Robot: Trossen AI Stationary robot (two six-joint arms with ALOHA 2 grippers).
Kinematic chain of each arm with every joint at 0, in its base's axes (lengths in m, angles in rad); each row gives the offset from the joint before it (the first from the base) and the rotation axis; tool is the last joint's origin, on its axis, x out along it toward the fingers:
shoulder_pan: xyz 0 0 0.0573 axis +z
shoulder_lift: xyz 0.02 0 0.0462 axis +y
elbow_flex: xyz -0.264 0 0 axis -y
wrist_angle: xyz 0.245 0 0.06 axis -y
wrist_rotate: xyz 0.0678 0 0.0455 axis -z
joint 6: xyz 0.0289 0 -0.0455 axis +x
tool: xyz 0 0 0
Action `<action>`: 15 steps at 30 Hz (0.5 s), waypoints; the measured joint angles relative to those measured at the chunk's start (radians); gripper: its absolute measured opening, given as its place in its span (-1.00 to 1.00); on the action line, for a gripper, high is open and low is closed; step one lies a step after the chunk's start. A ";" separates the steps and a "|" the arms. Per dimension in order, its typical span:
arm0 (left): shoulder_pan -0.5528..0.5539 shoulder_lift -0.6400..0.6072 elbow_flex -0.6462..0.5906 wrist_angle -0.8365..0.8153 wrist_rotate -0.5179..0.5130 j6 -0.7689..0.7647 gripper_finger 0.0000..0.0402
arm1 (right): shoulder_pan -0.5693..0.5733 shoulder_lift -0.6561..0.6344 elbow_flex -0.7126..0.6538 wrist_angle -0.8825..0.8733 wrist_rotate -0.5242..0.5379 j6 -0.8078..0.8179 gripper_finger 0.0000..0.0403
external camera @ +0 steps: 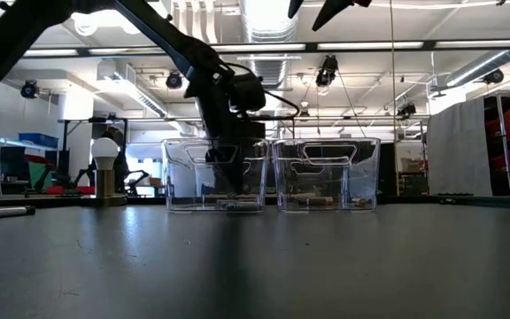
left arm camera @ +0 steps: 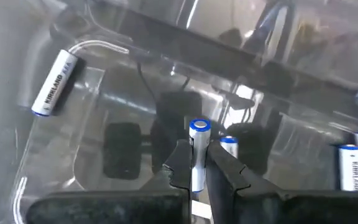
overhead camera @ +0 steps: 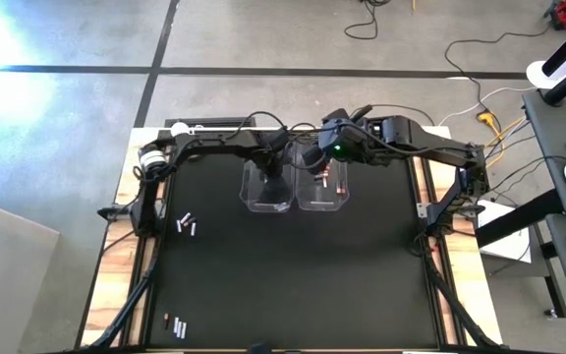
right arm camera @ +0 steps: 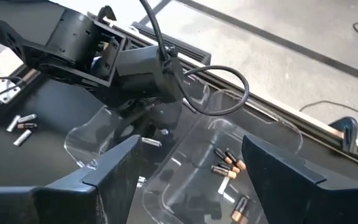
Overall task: Sort batteries
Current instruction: Put the white battery into the left transparent bin
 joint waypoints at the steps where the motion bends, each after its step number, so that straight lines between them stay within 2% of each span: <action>1: 0.001 0.009 0.012 -0.008 -0.008 0.000 -0.97 | -0.001 0.000 0.000 -0.007 -0.001 0.001 0.35; 9: 0.003 0.055 0.034 -0.033 -0.019 -0.001 -0.95 | -0.004 0.000 0.000 -0.055 -0.024 0.035 0.42; 15: 0.002 0.061 0.032 -0.039 -0.019 -0.007 -0.78 | -0.015 0.000 0.000 -0.145 -0.027 0.083 0.43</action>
